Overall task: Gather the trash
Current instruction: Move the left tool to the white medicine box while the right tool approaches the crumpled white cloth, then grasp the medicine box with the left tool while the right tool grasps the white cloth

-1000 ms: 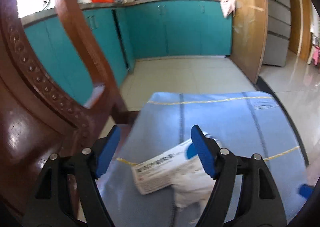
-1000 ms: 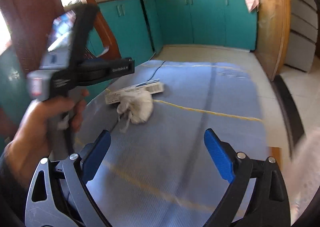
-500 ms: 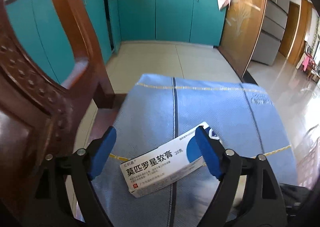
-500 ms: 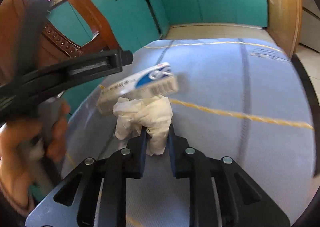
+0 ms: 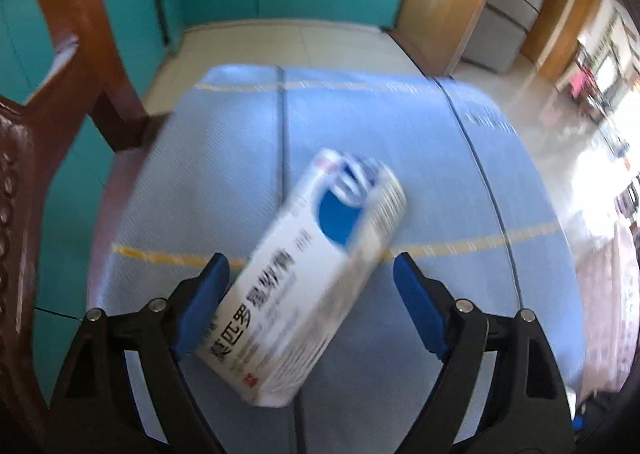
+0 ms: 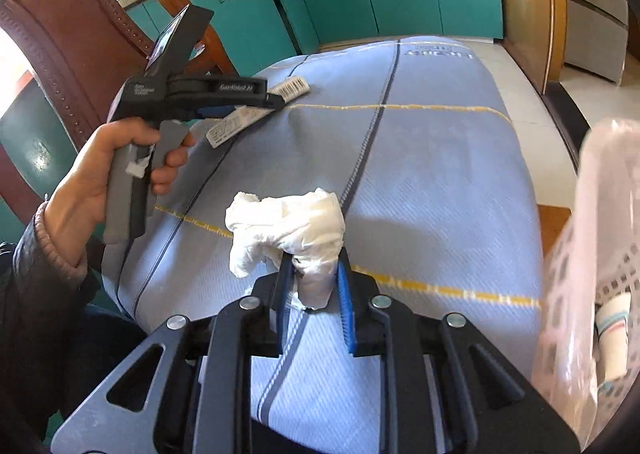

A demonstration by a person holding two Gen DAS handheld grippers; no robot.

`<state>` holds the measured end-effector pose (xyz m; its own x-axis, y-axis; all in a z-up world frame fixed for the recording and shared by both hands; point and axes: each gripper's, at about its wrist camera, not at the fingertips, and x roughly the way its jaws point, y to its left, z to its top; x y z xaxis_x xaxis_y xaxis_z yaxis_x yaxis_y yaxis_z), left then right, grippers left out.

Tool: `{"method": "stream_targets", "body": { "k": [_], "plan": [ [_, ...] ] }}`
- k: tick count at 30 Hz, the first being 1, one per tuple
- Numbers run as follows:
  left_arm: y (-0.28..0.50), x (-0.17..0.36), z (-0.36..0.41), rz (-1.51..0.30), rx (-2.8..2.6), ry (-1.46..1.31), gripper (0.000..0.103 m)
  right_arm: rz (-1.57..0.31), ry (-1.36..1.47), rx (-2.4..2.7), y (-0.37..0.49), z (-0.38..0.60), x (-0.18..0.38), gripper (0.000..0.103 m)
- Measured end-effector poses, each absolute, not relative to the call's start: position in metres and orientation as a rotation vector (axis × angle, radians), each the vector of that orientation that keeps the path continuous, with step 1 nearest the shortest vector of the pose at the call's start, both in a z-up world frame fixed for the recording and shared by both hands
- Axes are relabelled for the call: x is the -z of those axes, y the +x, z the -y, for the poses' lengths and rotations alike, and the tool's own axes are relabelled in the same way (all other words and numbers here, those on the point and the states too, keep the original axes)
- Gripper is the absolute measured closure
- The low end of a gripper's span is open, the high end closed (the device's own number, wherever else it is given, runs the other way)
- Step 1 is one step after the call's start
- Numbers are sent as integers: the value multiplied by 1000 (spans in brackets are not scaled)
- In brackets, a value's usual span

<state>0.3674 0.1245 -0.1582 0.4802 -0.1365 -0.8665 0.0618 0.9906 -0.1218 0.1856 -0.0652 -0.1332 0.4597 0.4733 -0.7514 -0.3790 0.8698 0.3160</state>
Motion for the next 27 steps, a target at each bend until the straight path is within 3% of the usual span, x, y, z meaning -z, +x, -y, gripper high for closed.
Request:
{"method": "stream_targets", "body": {
  "k": [6, 8, 10, 13, 16, 21, 22, 27],
  "plan": [
    [343, 150, -104, -1043, 165, -39, 19, -958, 105, -497, 182, 71, 135, 80],
    [344, 149, -105, -1030, 141, -47, 19, -952, 82, -483, 184, 67, 133, 72],
    [345, 150, -106, -1025, 107, -48, 19, -940, 50, -469, 181, 62, 130, 48],
    [350, 153, -105, -1028, 67, -24, 19, -910, 25, -459, 181, 60, 125, 33],
    [353, 158, -100, -1043, 64, 19, 20, -904, 10, -467, 183, 52, 125, 31],
    [349, 160, -93, -1029, 83, 60, 41, -912, -18, -477, 191, 32, 128, 30],
    [348, 160, -92, -1026, 91, 58, 50, -911, -24, -480, 190, 29, 128, 30],
    [336, 156, -84, -1009, 88, 108, 58, -905, -65, -481, 189, 15, 129, 30]
  ]
}}
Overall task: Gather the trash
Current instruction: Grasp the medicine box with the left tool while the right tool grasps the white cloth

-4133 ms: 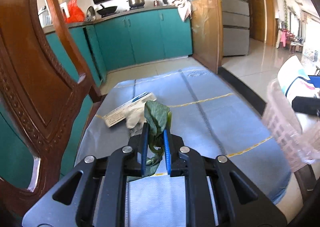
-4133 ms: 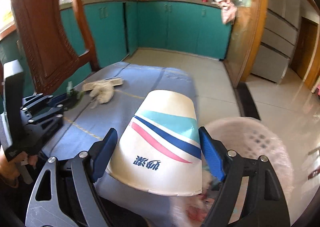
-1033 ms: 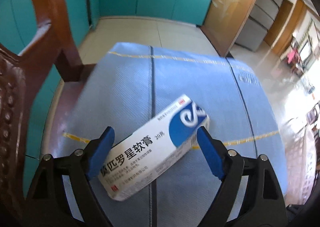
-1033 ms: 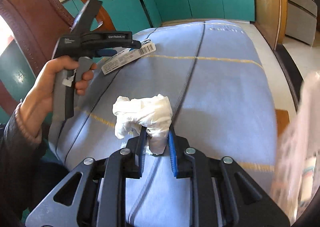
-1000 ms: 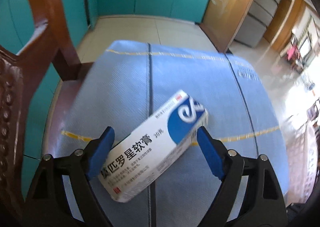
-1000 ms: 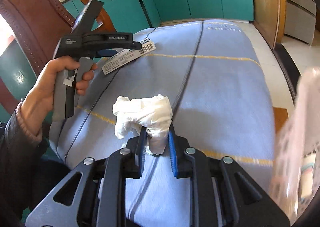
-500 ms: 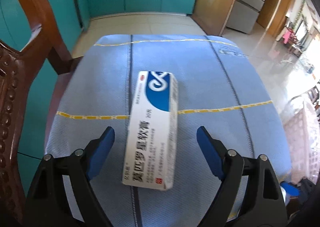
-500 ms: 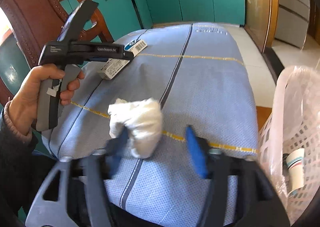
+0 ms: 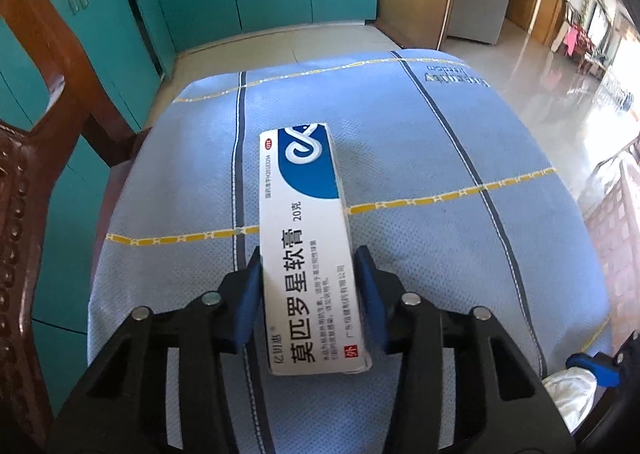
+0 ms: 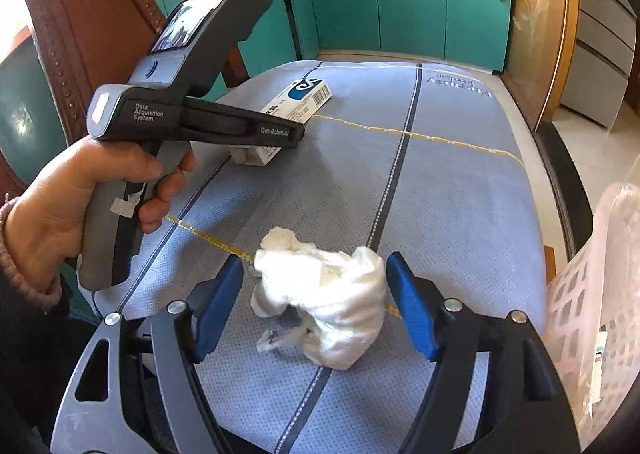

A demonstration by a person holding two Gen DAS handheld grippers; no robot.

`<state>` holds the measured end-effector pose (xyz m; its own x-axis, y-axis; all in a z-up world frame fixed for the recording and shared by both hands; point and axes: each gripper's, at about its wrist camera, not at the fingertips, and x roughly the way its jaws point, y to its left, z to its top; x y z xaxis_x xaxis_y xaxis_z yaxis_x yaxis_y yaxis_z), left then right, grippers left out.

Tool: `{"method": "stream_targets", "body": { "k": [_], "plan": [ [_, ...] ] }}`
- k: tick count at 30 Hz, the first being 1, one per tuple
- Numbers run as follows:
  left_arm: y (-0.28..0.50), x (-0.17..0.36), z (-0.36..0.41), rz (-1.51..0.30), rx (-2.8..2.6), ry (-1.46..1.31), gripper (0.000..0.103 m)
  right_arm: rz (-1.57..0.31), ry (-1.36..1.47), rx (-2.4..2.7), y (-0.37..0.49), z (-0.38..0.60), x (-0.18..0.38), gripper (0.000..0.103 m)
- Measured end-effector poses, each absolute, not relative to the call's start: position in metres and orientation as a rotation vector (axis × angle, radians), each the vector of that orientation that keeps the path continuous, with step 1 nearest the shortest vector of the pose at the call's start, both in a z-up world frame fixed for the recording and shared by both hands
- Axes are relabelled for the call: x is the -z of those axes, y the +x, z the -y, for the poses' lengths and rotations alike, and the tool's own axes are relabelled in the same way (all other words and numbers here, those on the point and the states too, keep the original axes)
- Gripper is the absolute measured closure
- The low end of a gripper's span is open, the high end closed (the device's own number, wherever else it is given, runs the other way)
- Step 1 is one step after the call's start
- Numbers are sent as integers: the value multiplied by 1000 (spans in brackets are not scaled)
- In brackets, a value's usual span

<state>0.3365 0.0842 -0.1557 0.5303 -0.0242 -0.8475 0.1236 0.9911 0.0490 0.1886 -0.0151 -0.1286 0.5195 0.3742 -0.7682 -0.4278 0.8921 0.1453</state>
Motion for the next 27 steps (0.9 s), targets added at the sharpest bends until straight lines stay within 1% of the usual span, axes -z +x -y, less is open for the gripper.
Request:
{"method": "stream_targets", "body": {
  "k": [10, 11, 13, 16, 18, 21, 27],
  "plan": [
    [302, 125, -69, -908, 74, 130, 59, -915, -95, -449, 190, 13, 135, 31],
    [297, 121, -66, -890, 74, 134, 59, -915, -96, -448, 189, 13, 136, 33],
    [286, 114, -60, -850, 82, 131, 59, -917, -90, -452, 188, 14, 137, 43],
    [273, 110, -54, -815, 85, 122, 59, -916, -78, -457, 185, 16, 136, 54],
    [266, 108, -51, -797, 80, 132, 59, -912, -70, -462, 182, 19, 132, 57],
    [260, 106, -49, -781, 77, 139, 59, -911, -48, -455, 178, 28, 125, 57],
    [248, 112, -55, -828, 84, 103, 59, -969, -18, -538, 166, 41, 117, 57]
  ]
}}
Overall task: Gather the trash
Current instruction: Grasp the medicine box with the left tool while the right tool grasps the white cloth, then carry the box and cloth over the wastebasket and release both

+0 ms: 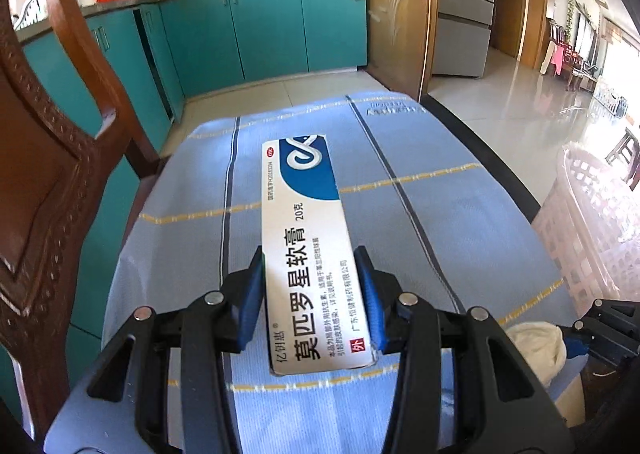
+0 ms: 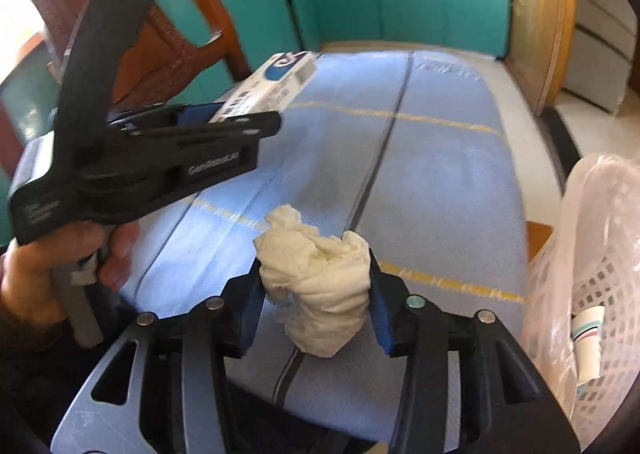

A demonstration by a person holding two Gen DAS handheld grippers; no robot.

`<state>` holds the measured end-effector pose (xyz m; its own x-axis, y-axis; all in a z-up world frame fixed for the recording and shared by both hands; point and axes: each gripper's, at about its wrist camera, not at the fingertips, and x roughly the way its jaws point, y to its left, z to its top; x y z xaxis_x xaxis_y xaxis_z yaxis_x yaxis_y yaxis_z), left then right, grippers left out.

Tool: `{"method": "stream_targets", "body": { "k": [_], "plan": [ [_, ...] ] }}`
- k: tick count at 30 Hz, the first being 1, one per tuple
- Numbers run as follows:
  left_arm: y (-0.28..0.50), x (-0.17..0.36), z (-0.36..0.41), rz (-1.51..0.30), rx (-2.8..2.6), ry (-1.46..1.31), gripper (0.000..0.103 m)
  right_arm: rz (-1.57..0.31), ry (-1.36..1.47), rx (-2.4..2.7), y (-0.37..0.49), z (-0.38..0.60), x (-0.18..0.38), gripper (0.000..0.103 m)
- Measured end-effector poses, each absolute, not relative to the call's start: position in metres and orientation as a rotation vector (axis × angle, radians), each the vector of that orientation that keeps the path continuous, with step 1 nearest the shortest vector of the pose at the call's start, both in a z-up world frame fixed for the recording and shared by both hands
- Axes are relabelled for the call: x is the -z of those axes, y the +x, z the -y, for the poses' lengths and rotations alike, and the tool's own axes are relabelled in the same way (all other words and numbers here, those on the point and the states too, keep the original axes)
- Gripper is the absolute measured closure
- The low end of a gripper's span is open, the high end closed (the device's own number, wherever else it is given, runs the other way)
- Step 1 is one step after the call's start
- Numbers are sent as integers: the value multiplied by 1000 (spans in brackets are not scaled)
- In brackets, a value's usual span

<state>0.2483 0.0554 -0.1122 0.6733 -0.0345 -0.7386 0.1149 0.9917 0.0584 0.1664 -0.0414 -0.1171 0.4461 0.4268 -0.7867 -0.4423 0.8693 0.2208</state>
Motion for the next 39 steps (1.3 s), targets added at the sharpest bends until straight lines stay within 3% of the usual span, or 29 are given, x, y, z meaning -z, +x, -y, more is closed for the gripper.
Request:
{"method": "stream_targets", "body": {
  "k": [11, 21, 36, 38, 39],
  "plan": [
    [240, 123, -67, -873, 60, 66, 59, -945, -37, -414, 168, 53, 114, 36],
    [238, 127, -67, -894, 60, 65, 59, -889, -57, -335, 161, 67, 100, 36],
    [236, 127, -79, -896, 76, -23, 59, -956, -65, -397, 165, 39, 131, 34],
    [235, 124, -79, -883, 76, -23, 59, -955, -70, -409, 164, 36, 134, 37],
    [234, 123, -78, -874, 77, -19, 59, -954, -73, -417, 164, 34, 135, 46]
  ]
}}
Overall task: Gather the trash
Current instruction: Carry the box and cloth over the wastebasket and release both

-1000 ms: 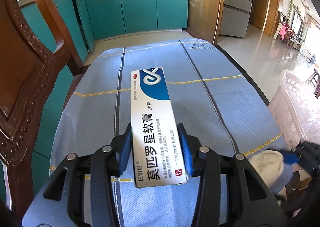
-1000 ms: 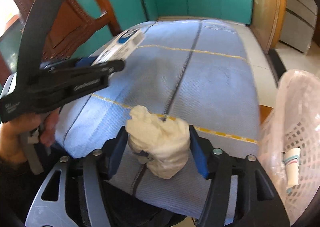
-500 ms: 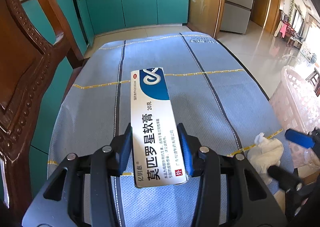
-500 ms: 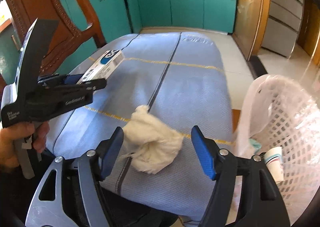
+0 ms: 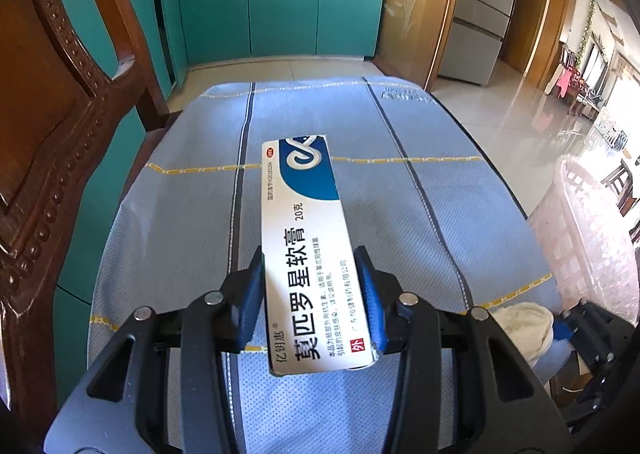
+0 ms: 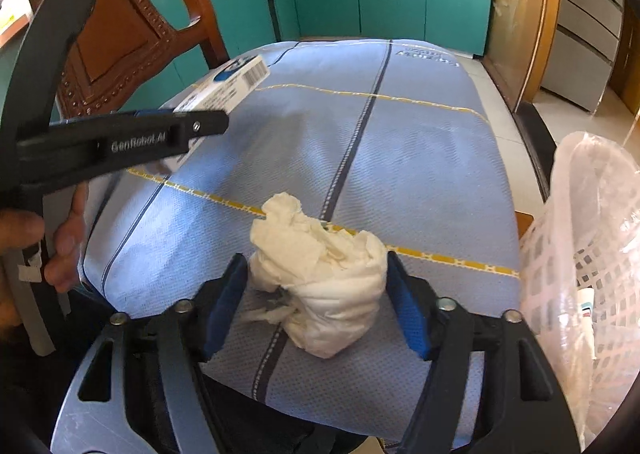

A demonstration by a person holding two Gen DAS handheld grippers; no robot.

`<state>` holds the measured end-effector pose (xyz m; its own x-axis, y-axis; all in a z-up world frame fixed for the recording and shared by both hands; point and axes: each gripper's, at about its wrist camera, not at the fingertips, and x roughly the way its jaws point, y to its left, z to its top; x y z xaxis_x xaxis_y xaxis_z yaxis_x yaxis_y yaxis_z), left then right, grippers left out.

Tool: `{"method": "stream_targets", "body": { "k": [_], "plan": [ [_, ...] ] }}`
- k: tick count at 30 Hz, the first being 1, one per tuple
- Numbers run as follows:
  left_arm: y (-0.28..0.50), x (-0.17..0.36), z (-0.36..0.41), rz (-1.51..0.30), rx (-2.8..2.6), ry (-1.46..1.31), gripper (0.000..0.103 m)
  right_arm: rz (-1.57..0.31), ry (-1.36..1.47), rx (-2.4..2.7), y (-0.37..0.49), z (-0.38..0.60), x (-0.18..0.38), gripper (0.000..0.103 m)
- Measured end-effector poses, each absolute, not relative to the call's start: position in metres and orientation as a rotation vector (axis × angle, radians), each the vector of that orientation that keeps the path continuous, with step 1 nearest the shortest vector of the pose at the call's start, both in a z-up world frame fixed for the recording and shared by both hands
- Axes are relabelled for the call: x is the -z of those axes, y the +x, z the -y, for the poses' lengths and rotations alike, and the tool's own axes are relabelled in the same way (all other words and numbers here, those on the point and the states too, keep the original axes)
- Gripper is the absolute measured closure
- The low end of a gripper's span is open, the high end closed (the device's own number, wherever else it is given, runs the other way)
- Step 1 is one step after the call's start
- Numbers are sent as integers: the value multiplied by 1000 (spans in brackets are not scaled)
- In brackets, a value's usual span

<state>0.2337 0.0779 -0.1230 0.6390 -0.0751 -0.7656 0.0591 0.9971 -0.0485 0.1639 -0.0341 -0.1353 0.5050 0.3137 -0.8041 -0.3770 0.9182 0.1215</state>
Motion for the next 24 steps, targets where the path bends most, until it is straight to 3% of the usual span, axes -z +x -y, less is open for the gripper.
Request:
{"method": "stream_targets", "body": {
  "k": [4, 24],
  "plan": [
    [230, 118, -74, -832, 59, 12, 59, -945, -65, -425, 162, 33, 133, 58],
    [169, 50, -32, -558, -14, 152, 59, -691, -18, -307, 131, 95, 47, 59]
  ]
}}
